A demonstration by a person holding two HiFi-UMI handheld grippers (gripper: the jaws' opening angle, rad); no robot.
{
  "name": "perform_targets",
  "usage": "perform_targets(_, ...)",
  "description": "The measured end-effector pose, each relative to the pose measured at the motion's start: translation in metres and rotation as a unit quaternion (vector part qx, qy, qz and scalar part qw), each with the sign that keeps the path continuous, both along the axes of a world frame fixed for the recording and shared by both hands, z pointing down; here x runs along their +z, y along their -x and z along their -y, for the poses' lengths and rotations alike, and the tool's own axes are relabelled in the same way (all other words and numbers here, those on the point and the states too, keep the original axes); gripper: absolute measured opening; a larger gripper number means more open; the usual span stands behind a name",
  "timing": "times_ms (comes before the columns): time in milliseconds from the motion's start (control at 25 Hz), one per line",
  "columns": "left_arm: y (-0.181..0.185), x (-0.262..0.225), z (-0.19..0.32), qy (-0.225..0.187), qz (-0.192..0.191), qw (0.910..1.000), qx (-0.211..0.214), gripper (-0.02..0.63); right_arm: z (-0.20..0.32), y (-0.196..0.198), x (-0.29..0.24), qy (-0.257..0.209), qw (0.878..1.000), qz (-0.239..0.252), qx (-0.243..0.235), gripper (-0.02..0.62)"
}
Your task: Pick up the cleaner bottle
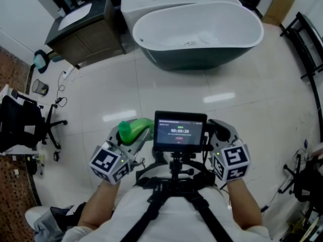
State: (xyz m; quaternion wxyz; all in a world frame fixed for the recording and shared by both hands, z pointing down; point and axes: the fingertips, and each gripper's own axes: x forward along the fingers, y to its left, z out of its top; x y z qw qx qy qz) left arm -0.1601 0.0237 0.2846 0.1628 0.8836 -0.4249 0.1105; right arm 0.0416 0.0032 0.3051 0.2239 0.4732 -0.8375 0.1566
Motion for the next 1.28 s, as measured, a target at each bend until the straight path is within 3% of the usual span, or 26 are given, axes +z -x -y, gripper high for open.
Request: perform_targets(1280, -0.0053, -0.0008, 0.0082, 0.001, -0.002, 1.0, 0.003, 0.167, 0.0076, 0.0012, 0.0072, 0.008, 1.0, -0.008, -0.01, 0.005)
